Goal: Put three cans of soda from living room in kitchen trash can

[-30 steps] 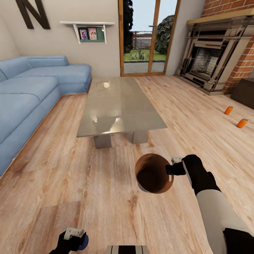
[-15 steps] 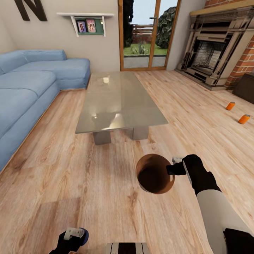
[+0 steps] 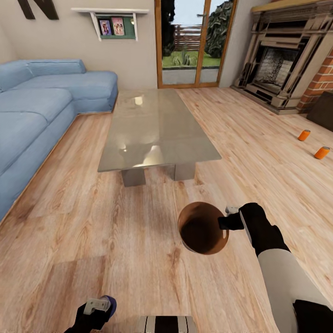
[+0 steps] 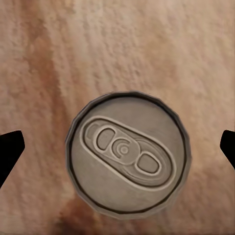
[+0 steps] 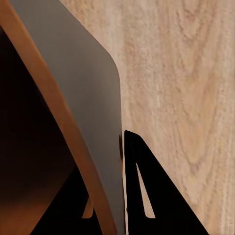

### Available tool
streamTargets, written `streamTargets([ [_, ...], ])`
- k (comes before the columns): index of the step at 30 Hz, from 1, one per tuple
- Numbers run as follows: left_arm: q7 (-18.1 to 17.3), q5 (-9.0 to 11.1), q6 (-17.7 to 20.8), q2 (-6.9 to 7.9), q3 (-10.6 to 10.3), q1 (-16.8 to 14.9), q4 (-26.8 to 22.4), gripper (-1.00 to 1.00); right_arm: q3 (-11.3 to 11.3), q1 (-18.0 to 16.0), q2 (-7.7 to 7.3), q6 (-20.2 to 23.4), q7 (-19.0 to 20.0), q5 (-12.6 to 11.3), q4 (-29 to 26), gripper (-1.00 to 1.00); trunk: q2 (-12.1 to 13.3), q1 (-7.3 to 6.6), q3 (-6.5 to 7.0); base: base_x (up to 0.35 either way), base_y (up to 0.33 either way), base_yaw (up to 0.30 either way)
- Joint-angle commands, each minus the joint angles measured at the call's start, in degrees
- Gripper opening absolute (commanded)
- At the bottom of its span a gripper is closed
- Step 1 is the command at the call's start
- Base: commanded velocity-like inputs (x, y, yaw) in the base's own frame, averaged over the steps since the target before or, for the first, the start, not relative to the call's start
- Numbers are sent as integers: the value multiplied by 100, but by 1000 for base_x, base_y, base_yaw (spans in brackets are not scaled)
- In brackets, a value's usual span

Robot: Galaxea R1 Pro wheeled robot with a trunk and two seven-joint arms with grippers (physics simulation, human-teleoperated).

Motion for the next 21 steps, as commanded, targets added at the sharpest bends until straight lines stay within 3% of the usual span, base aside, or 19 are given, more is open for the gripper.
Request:
streamTargets([
  [1,0,-1,4,0,1,0,0,100,-4,-3,3,29,35,-158,-2,-100,-2,1,-23,0,0,0],
  [4,-1,-2,19,0,6,0,0,100,-3,-3,5,29,35,-158,-2,-100,-6,9,-90,0,0,0],
  [15,1,18,27,1,25,0,-8,100,-2,5,-9,29,35,-158,-2,-100,-6,9,-90,5,0,0],
  [21,-4,17,42,0,19,0,-5,100,-2,6,-4,29,35,-158,-2,-100,-6,9,-90,175,-32,0],
])
